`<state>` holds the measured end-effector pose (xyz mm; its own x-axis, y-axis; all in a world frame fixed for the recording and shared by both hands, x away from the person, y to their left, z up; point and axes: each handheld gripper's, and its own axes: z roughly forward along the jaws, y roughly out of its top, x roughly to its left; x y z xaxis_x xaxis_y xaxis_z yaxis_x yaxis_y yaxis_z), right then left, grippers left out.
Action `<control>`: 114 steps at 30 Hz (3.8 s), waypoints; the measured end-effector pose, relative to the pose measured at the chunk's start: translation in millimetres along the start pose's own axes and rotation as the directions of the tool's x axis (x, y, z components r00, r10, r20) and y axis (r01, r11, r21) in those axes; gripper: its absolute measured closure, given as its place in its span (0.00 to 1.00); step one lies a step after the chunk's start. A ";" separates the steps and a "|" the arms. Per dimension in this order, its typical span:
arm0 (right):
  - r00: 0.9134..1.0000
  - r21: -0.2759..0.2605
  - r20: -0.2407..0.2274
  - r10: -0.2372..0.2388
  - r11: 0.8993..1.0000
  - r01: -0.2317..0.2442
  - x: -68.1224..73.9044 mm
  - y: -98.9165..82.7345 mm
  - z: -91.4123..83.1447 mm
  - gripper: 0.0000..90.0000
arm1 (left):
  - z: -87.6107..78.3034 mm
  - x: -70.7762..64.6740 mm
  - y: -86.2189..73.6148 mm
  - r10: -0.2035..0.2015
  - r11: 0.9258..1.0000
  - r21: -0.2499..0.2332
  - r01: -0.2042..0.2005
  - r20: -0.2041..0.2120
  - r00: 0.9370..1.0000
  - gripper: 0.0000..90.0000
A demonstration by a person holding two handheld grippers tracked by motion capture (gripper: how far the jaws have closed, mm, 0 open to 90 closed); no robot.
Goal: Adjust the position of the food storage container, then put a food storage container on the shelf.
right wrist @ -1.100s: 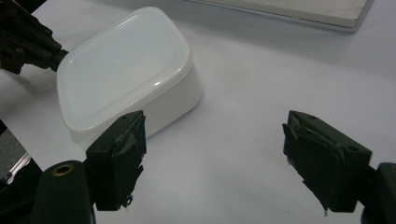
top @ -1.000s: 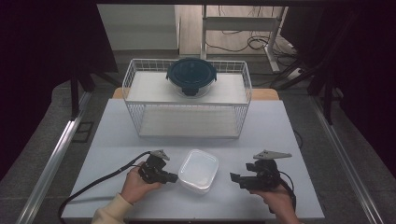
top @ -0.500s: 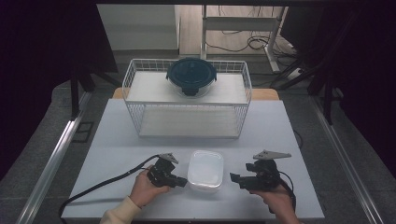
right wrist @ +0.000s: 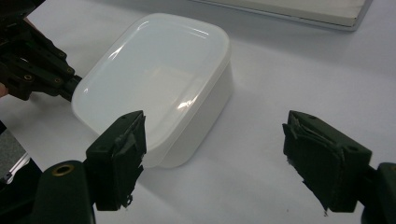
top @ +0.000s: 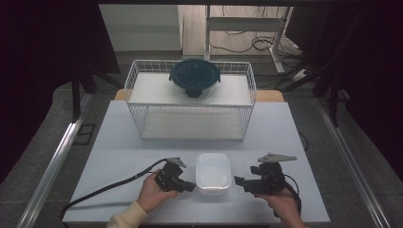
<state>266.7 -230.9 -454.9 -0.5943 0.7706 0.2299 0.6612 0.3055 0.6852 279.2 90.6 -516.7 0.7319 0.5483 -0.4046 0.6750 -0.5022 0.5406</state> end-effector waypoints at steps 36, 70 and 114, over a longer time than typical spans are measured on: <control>0.999 -0.051 -0.042 -0.020 0.999 0.018 3.7 2.5 -10.1 0.24 | -88.7 -5.2 -23.0 -0.194 0.920 -0.357 0.162 -0.054 0.979 0.32; 0.980 0.026 -0.154 0.124 0.992 -0.121 -2.5 25.4 33.9 0.40 | -36.8 20.0 14.3 -0.319 0.897 -0.274 0.347 0.144 0.937 0.33; 0.898 0.079 -0.261 0.355 0.935 -0.347 -21.2 4.5 36.7 0.82 | -15.6 19.8 8.5 -0.359 0.873 -0.231 0.430 0.293 0.886 0.83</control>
<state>299.1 -225.3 -482.1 -0.4180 0.6545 0.6300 0.8604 0.0626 0.5058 298.0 107.6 -508.6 0.4333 0.4703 -0.7688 0.8824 -0.0479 0.4680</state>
